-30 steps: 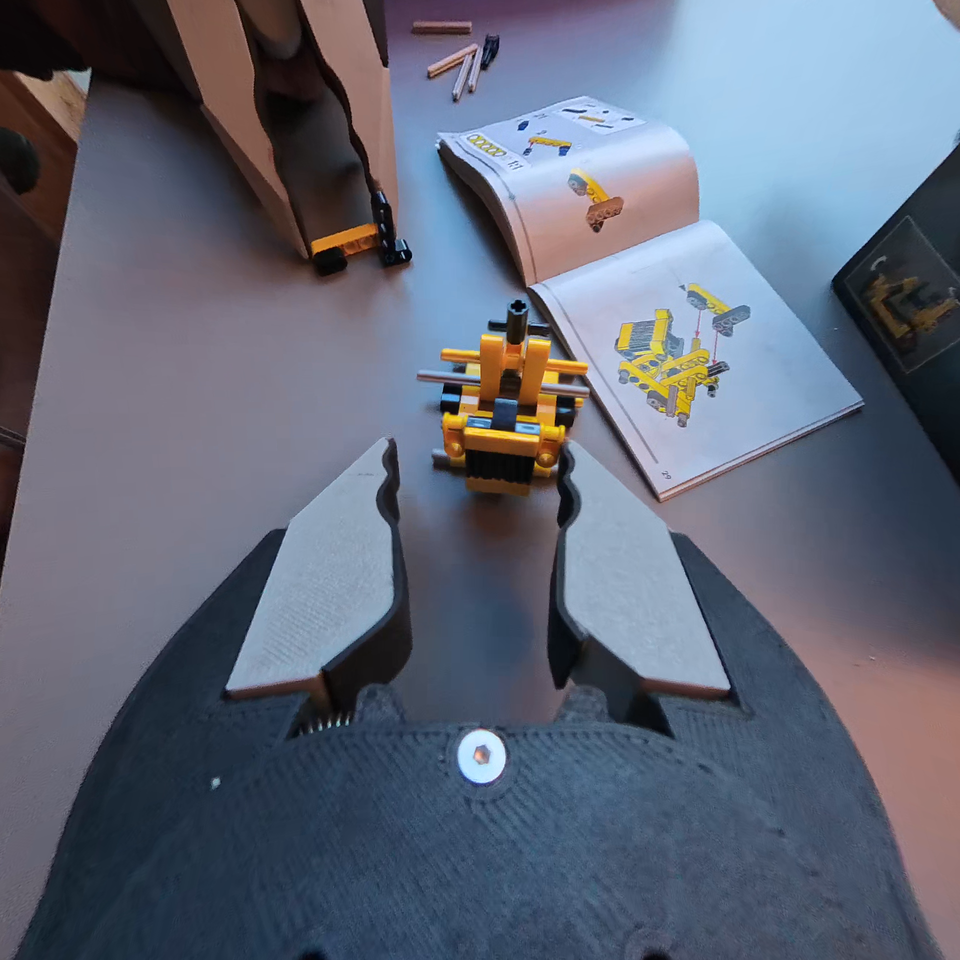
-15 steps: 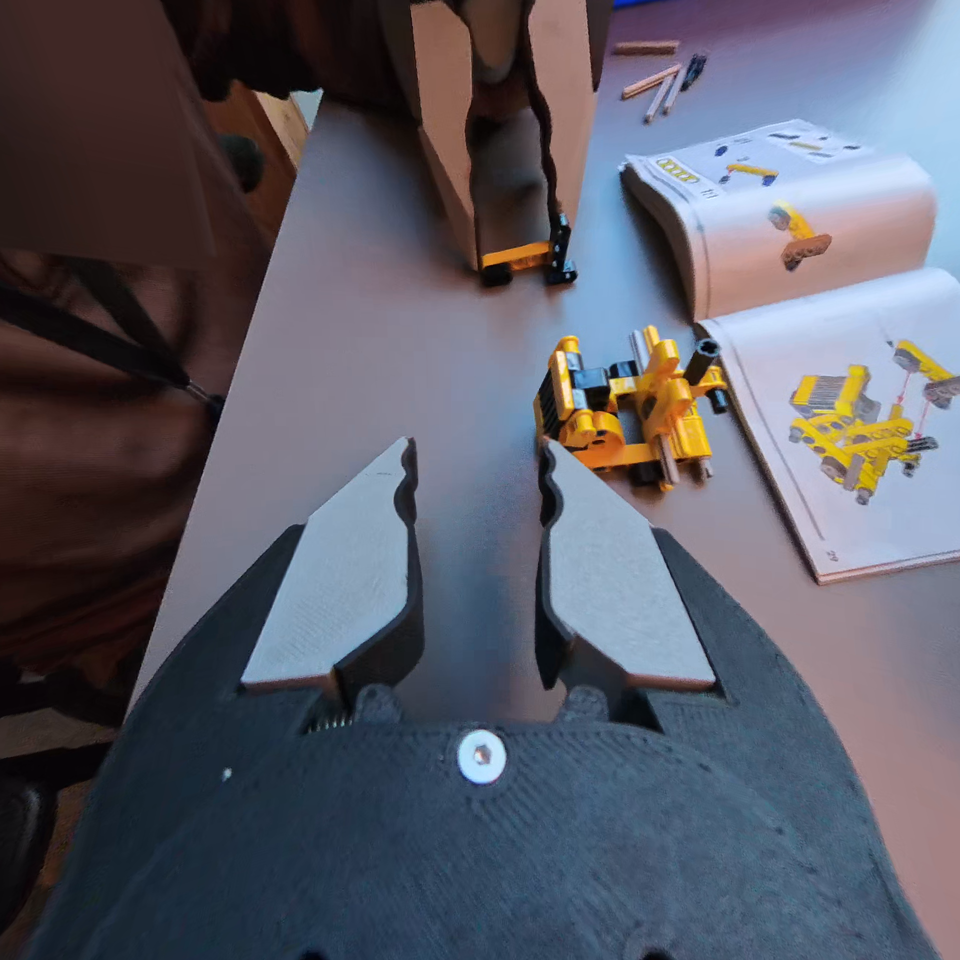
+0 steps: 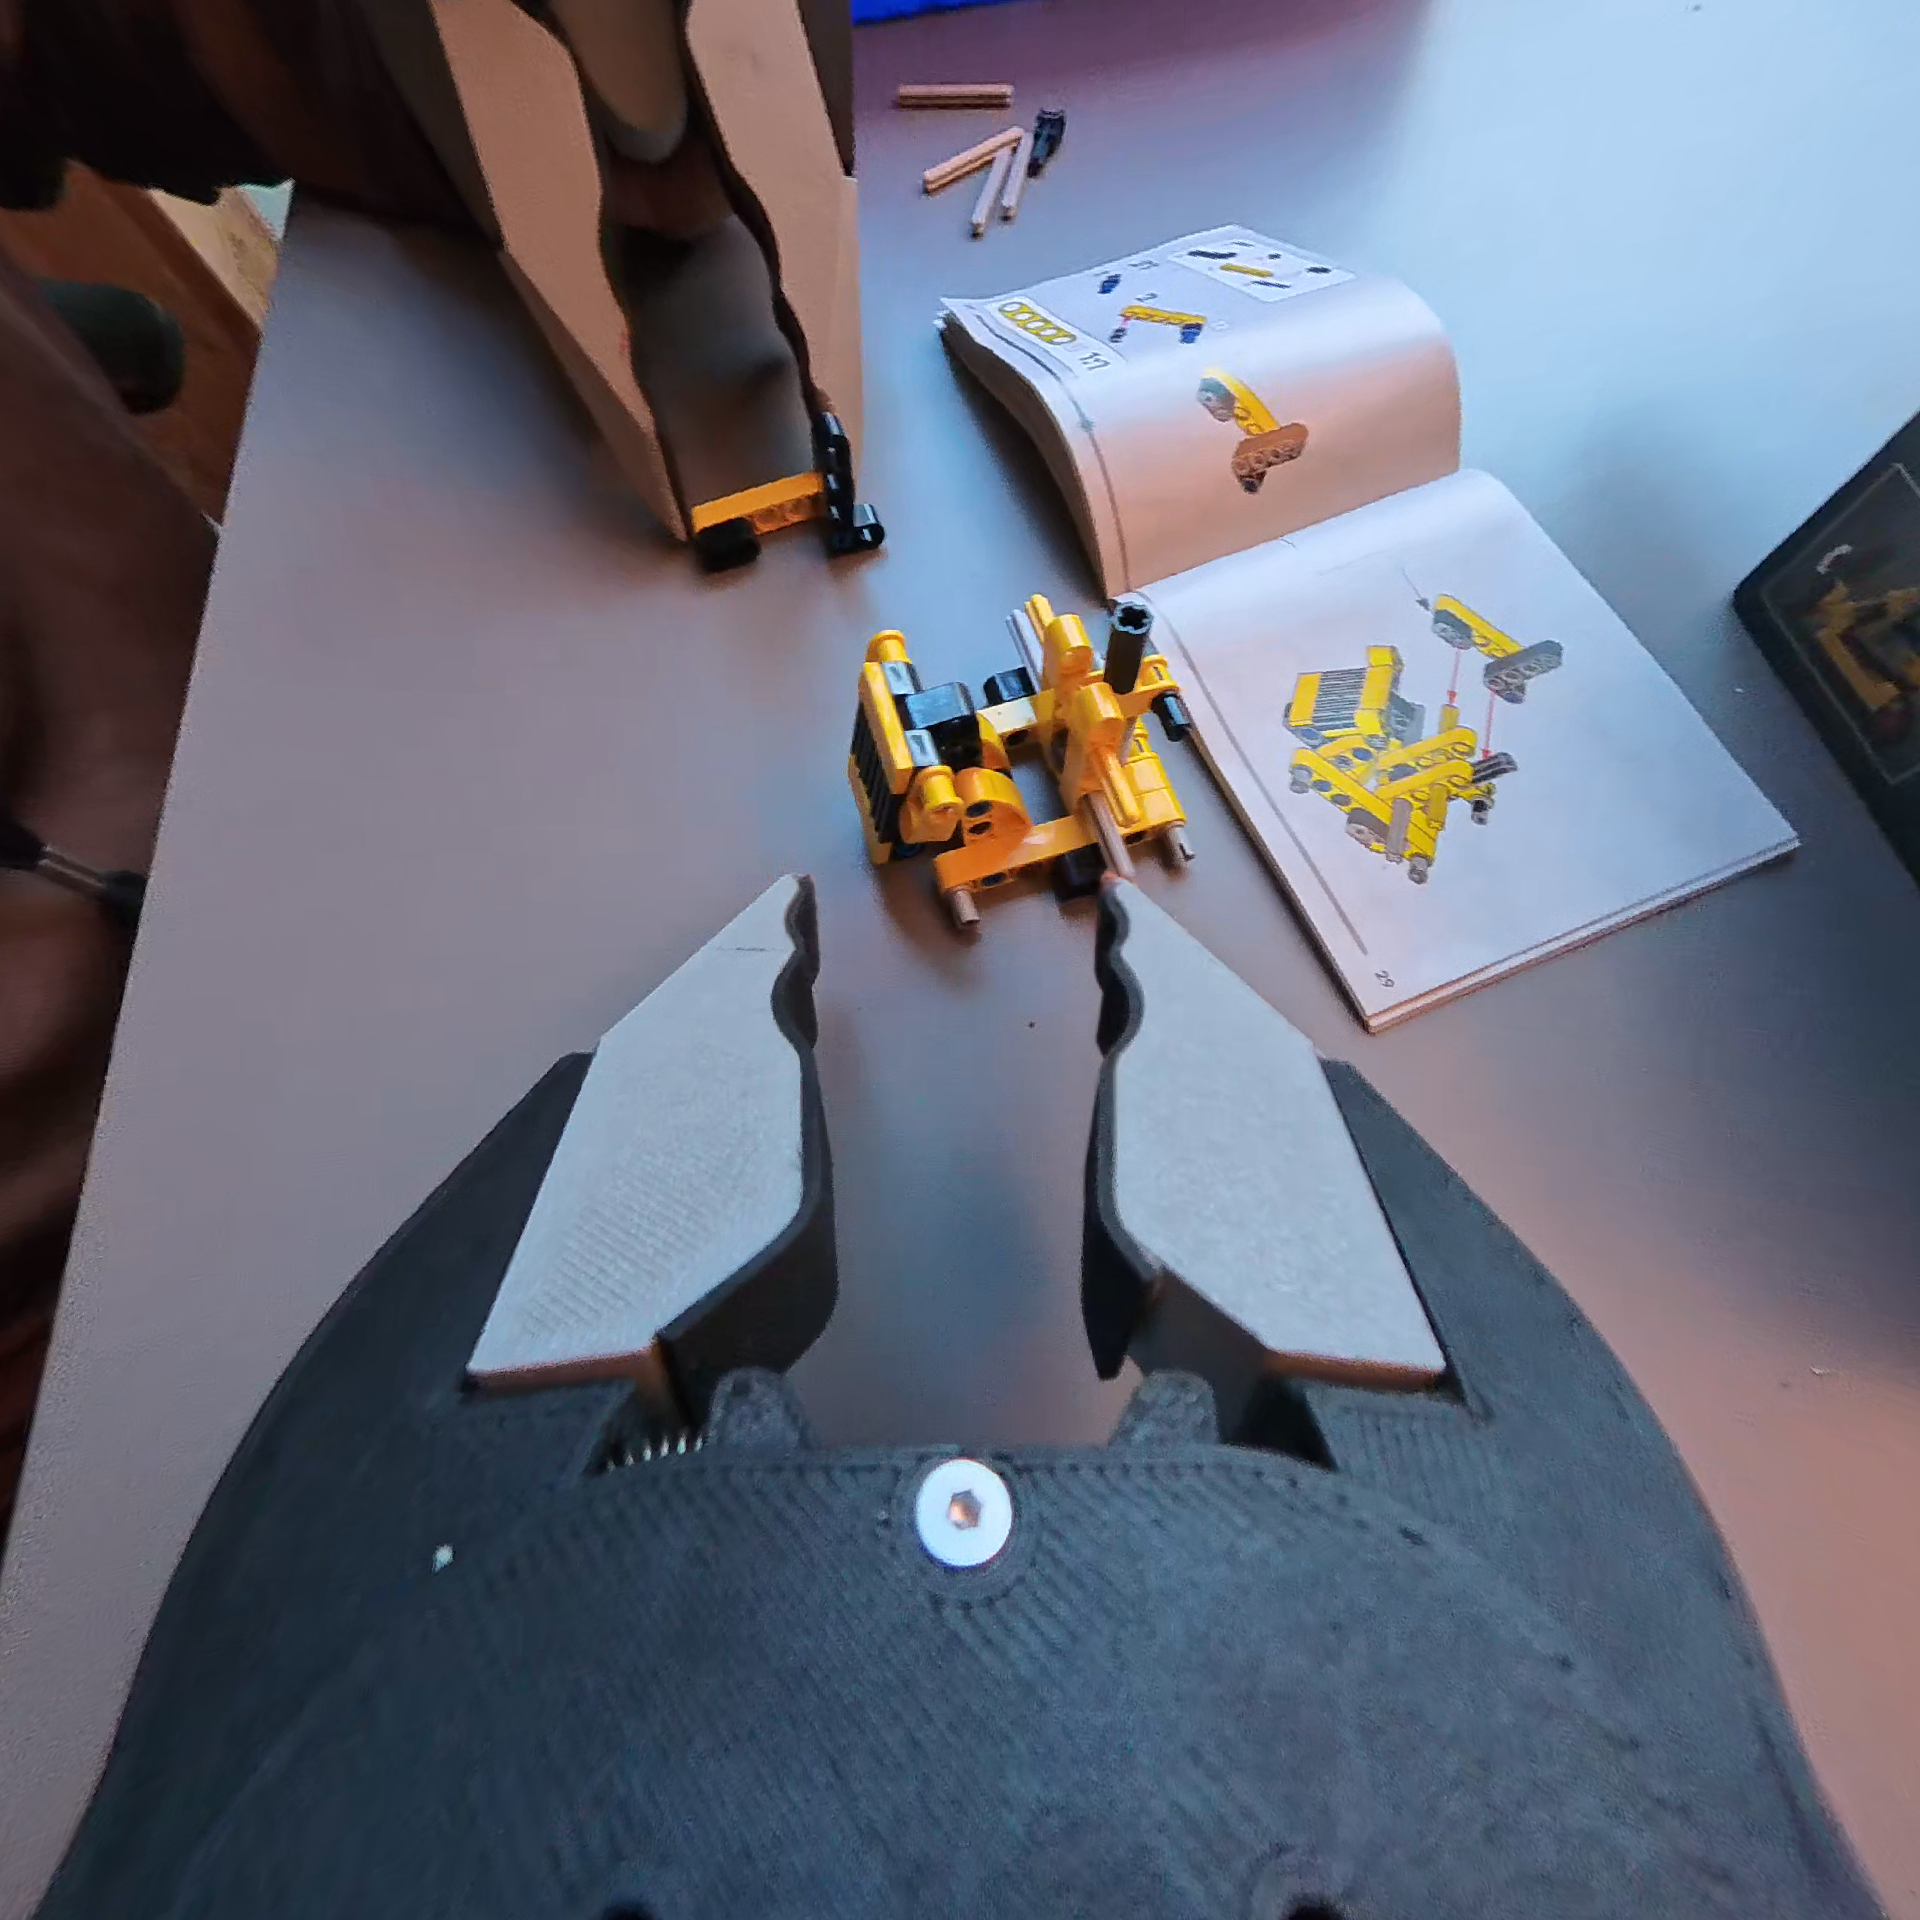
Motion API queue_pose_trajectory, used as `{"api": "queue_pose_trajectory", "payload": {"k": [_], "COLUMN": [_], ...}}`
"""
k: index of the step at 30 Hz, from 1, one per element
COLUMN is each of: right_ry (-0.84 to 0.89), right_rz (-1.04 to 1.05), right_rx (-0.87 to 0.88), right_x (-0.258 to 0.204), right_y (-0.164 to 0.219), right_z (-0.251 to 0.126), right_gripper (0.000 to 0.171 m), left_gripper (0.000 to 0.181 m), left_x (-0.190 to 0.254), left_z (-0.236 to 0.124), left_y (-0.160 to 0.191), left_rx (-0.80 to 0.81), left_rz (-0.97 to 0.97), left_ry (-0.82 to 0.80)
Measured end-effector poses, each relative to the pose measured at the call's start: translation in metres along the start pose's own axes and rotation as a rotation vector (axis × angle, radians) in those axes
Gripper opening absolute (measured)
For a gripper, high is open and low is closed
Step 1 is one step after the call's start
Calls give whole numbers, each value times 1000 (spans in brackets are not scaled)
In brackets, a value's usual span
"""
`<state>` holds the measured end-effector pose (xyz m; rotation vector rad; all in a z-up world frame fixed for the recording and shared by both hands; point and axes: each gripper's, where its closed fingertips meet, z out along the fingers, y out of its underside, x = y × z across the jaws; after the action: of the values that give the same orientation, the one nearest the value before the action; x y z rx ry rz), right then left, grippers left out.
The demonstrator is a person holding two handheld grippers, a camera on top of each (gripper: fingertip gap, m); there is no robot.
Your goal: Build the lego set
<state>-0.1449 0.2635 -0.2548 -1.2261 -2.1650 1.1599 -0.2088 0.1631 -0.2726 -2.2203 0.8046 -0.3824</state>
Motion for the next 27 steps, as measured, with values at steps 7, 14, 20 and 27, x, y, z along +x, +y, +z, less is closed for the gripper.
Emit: {"api": "queue_pose_trajectory", "payload": {"k": [7, 14, 20, 27], "right_ry": [40, -2, -36, -102], "right_rz": [62, 47, 39, -57], "right_rx": [-22, -77, -96, -128], "right_x": [11, 1, 3, -21], "right_y": [1, 2, -1, 9], "right_z": [7, 21, 29, 20], "right_gripper": [67, 72, 75, 57], "left_gripper": [38, 38, 38, 38], "left_x": [0, -1, -1, -2], "left_z": [0, 1, 1, 1], "left_y": [0, -1, -1, -1], "left_rx": [0, 0, 1, 1], "left_rz": [-1, -1, -4, -9], "left_ry": [-1, -2, -3, -3]}}
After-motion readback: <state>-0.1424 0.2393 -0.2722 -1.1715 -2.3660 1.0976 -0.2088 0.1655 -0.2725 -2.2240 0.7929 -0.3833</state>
